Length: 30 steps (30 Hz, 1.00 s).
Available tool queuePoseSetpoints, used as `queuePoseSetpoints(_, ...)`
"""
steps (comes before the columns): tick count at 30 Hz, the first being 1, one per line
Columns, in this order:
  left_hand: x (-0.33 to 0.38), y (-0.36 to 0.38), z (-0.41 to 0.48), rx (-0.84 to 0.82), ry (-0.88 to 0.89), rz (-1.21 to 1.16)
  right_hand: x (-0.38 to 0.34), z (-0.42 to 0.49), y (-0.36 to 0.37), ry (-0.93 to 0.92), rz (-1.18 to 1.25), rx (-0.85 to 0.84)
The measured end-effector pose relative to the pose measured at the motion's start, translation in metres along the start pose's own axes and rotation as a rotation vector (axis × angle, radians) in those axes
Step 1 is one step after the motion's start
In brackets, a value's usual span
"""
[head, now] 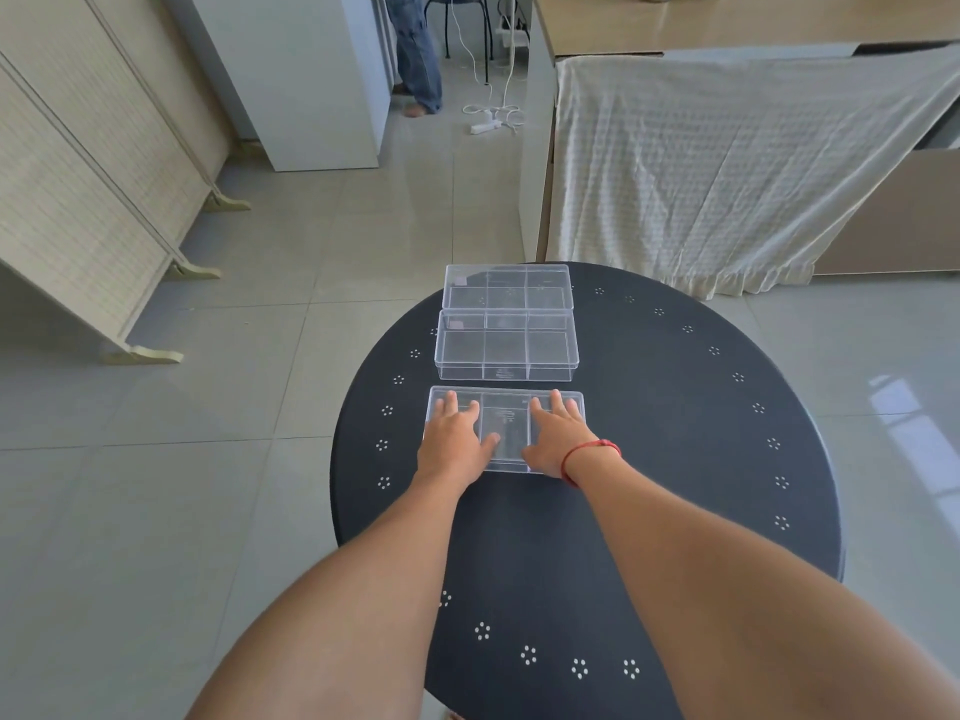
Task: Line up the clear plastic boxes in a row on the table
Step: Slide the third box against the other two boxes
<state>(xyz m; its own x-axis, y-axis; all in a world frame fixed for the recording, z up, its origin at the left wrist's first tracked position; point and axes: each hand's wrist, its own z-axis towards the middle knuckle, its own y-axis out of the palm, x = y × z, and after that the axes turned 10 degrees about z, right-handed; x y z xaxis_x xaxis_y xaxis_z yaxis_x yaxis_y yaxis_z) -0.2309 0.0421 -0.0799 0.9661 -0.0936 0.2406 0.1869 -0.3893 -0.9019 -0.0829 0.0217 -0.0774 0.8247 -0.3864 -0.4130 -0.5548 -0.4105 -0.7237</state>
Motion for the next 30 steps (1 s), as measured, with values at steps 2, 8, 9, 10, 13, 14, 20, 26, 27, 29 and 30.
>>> queuePoseSetpoints(2, 0.002, -0.003, 0.008, -0.005, 0.007, -0.006, -0.001, 0.006, -0.005, 0.002, 0.015, 0.007)
queuePoseSetpoints(8, 0.003, -0.005, 0.021, -0.006, 0.014, -0.021, -0.001, 0.019, -0.014, -0.018, 0.025, 0.027)
queuePoseSetpoints(9, 0.003, -0.006, 0.023, -0.003, 0.014, -0.021, -0.001, 0.02, -0.014, -0.021, 0.026, 0.03)
queuePoseSetpoints(10, 0.003, -0.006, 0.024, -0.002, 0.013, -0.021, -0.001, 0.021, -0.015, -0.024, 0.028, 0.031)
queuePoseSetpoints(13, 0.004, -0.008, 0.028, -0.003, 0.013, -0.026, -0.001, 0.023, -0.017, -0.03, 0.028, 0.035)
queuePoseSetpoints(14, 0.004, -0.009, 0.029, -0.001, 0.012, -0.026, -0.001, 0.024, -0.018, -0.034, 0.027, 0.037)
queuePoseSetpoints(20, 0.005, -0.008, 0.029, 0.001, 0.004, -0.033, -0.001, 0.025, -0.02, -0.042, 0.031, 0.032)
queuePoseSetpoints(26, 0.005, -0.011, 0.031, -0.004, 0.003, -0.026, -0.002, 0.026, -0.022, -0.049, 0.049, 0.036)
queuePoseSetpoints(27, 0.005, -0.011, 0.031, -0.004, 0.005, -0.014, -0.002, 0.025, -0.023, -0.047, 0.048, 0.039)
queuePoseSetpoints(29, 0.004, -0.011, 0.033, -0.002, 0.011, -0.011, -0.003, 0.024, -0.024, -0.056, 0.044, 0.043)
queuePoseSetpoints(30, 0.004, -0.012, 0.032, -0.001, 0.012, -0.008, -0.003, 0.023, -0.024, -0.065, 0.044, 0.049)
